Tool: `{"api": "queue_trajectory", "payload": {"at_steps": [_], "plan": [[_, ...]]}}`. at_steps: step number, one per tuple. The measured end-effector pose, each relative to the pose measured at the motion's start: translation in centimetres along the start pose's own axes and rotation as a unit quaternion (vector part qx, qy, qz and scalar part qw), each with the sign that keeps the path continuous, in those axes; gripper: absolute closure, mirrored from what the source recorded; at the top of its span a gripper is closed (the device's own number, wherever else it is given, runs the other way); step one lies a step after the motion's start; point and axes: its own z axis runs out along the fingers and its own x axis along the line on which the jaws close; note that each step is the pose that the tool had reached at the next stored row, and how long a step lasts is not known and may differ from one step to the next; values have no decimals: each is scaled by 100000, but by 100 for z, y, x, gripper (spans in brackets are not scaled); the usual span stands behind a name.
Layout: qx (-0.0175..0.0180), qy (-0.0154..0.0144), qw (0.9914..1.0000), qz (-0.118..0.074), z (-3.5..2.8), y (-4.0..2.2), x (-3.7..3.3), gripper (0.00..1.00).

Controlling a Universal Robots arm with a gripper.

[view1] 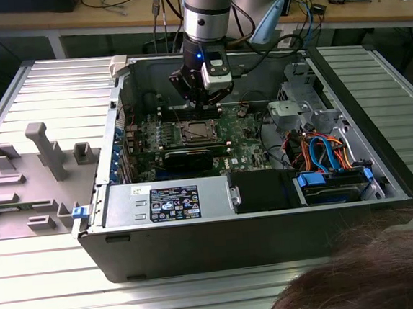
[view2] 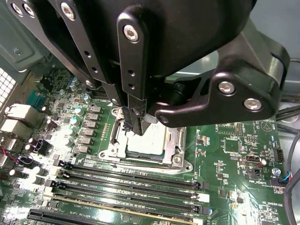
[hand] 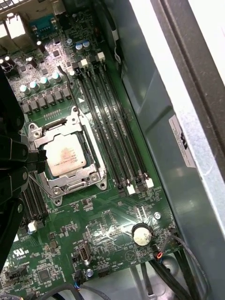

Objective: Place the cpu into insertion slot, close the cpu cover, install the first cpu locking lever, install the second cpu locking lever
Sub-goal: 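Install the first cpu locking lever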

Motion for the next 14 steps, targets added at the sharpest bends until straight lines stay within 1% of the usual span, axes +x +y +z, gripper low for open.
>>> {"api": "queue_trajectory", "payload": {"at_steps": [14], "plan": [[39,-59,99996,-861,0,0,0,89]]}}
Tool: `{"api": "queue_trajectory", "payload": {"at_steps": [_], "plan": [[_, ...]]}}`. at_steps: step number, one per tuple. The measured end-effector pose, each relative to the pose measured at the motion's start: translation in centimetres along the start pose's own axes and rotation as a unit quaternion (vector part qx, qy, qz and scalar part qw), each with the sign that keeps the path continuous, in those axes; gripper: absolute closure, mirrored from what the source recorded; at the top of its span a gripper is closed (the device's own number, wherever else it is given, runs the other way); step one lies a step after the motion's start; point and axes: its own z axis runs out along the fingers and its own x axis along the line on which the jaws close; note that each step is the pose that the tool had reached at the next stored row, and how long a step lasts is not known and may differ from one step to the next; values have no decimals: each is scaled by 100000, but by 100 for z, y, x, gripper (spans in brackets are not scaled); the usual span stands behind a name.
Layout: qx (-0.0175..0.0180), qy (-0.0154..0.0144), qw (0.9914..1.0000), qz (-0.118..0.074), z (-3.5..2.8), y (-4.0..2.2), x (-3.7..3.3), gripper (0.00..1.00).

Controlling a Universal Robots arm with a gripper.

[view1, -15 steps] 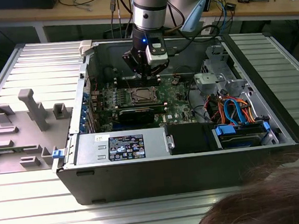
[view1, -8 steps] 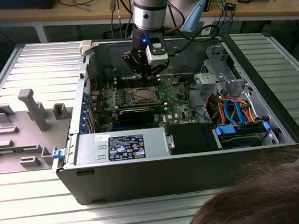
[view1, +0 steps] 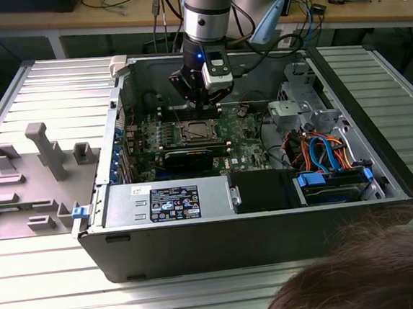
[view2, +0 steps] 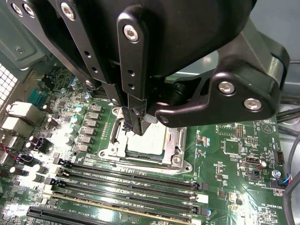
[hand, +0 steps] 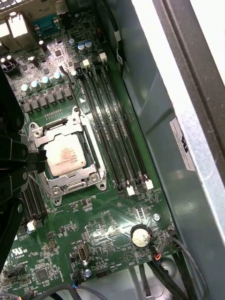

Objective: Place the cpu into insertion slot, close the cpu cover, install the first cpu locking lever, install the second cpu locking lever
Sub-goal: 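Install the first cpu locking lever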

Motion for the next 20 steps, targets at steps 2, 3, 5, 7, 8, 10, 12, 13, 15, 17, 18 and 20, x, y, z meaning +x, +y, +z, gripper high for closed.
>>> {"api": "queue_trajectory", "payload": {"at_steps": [2,3,5,7,8,10,12,13,15,17,18,20], "plan": [[7,-8,100000,-129,0,0,0,89],[9,-13,100000,-201,0,0,0,89],[15,-23,99999,-332,0,0,0,89],[24,-35,99999,-520,0,0,0,89],[28,-42,99998,-614,0,0,0,89],[38,-58,99996,-856,0,0,0,89],[44,-70,99995,-1016,0,0,0,89],[51,-77,99993,-1138,0,0,0,89],[60,-91,99991,-1337,0,0,0,89],[62,-97,99990,-1441,0,0,0,89],[66,-103,99989,-1491,0,0,0,89],[71,-108,99987,-1604,0,0,0,89]]}}
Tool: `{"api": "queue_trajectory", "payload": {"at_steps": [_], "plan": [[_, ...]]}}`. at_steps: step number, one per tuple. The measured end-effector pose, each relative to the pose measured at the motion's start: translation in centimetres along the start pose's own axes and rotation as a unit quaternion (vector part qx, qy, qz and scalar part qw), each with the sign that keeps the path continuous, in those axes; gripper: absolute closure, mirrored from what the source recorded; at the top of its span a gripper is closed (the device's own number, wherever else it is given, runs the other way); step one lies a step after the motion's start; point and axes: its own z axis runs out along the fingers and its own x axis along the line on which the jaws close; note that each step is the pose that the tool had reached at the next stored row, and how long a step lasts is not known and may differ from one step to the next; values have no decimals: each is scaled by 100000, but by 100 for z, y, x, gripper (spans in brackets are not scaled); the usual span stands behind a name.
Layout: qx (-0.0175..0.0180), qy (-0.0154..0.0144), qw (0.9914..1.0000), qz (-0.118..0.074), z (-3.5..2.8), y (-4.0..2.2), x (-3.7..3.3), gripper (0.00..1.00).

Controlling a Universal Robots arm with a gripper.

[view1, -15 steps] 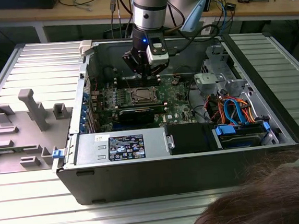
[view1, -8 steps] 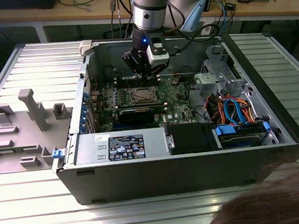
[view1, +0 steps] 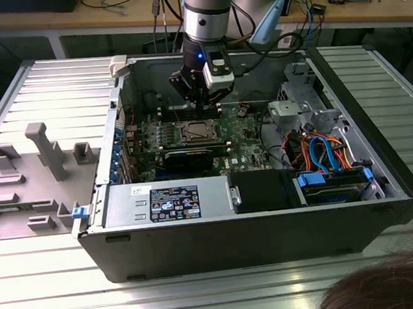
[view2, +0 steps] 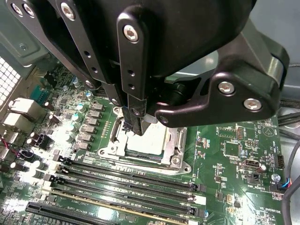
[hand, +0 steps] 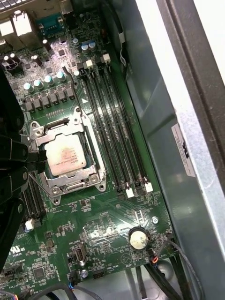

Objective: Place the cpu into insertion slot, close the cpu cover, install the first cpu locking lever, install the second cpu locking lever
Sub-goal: 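Install the first cpu locking lever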

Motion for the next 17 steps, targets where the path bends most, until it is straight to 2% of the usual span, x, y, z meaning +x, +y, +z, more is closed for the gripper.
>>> {"api": "queue_trajectory", "payload": {"at_steps": [17], "plan": [[63,-97,99990,-1415,0,0,0,89]]}}
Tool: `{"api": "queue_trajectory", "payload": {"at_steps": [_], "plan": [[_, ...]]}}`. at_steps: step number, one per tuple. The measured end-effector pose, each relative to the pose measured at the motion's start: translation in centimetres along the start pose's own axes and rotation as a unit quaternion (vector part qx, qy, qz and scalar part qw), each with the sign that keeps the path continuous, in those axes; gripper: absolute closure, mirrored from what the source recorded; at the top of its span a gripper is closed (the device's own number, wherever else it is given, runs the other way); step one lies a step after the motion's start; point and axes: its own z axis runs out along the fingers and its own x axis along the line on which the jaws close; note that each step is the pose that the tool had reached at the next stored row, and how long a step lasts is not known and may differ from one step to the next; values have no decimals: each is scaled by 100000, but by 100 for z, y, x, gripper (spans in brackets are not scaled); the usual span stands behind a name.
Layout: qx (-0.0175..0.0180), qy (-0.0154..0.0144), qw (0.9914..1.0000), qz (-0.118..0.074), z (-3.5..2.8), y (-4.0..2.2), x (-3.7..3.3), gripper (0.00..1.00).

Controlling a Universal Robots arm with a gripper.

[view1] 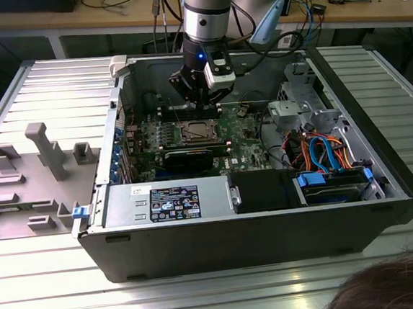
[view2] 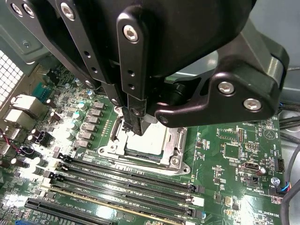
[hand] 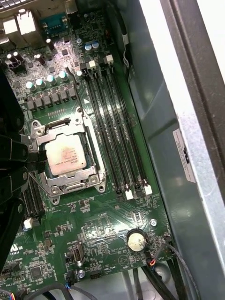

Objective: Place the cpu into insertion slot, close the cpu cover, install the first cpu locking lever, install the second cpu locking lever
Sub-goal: 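Install the first cpu locking lever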

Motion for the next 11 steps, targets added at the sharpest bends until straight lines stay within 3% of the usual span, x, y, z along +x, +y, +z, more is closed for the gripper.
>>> {"api": "queue_trajectory", "payload": {"at_steps": [11], "plan": [[35,-55,99997,-800,0,0,0,89]]}}
